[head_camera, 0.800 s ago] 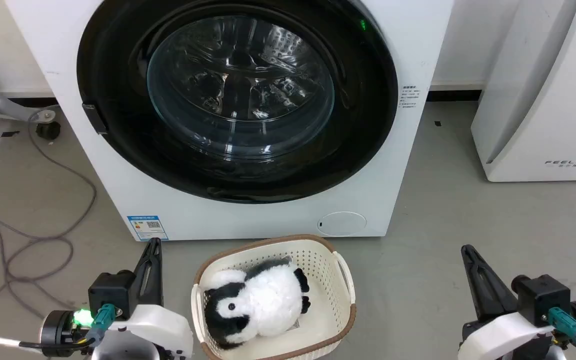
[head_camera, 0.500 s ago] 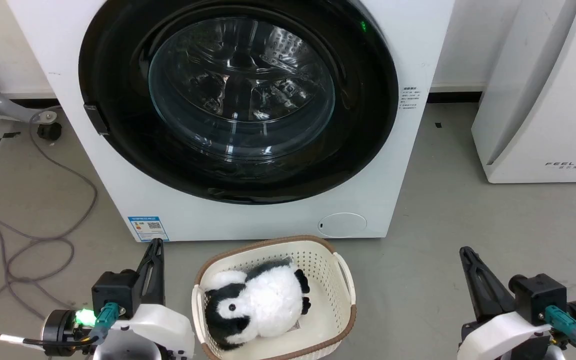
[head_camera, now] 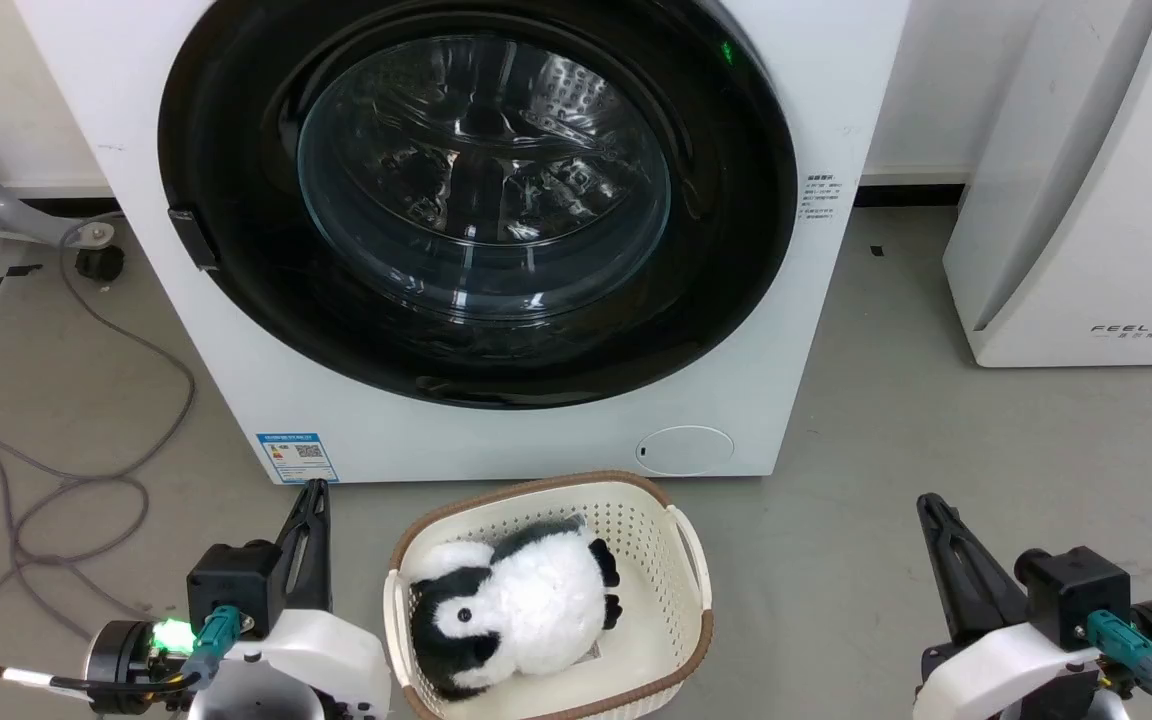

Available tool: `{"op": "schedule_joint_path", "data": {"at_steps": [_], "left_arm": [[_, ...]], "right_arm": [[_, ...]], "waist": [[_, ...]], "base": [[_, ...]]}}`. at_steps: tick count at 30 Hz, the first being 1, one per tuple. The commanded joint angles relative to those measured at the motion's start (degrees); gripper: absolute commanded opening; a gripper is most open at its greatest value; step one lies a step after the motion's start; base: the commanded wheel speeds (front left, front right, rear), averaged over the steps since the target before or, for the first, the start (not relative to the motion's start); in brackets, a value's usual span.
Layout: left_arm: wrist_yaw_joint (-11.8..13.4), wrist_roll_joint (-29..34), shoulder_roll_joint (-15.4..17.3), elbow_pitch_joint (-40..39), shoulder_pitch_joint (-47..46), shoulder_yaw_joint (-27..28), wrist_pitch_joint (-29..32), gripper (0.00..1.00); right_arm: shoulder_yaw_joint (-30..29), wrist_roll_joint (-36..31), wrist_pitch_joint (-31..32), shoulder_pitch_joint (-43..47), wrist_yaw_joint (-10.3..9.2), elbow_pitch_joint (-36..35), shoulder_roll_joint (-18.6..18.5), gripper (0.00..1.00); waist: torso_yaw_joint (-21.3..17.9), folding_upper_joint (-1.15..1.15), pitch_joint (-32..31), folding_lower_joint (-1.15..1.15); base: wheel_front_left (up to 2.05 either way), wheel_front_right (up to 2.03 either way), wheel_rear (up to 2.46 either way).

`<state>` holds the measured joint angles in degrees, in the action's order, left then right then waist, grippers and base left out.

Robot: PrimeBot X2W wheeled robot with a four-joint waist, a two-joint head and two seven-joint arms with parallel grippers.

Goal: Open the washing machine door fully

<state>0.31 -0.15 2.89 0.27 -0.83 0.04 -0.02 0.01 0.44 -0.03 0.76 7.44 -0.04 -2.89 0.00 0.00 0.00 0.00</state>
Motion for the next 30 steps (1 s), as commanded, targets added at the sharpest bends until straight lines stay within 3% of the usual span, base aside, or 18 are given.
{"op": "schedule_joint_path", "data": {"at_steps": [1,8,9,30], "left_arm": [[-0.31,0.15,-0.02,-0.27,0.83,-0.04,0.02,0.0],[-0.31,0.15,-0.02,-0.27,0.83,-0.04,0.02,0.0],[0.0,0.0,-0.01,0.0,0.0,0.0,0.0,1.0],[1.6,-0.55,-0.01,-0.41,-0.36,-0.93,-2.17,1.0]], "right_arm": [[-0.01,-0.44,0.03,-0.76,0.05,0.04,0.02,0.0],[-0.01,-0.44,0.03,-0.76,0.05,0.04,0.02,0.0],[0.01,0.0,0.0,-0.04,0.0,0.0,0.0,1.0],[-1.27,4.57,-2.16,-0.22,0.01,-1.51,0.0,1.0]], "waist": [[0.0,0.0,0.0,0.0],[0.0,0.0,0.0,0.0],[0.0,0.0,0.0,0.0],[0.04,0.0,0.32,0.0]], "base": [[0.0,0.0,0.0],[0.0,0.0,0.0],[0.0,0.0,0.0],[0.0,0.0,0.0]]}}
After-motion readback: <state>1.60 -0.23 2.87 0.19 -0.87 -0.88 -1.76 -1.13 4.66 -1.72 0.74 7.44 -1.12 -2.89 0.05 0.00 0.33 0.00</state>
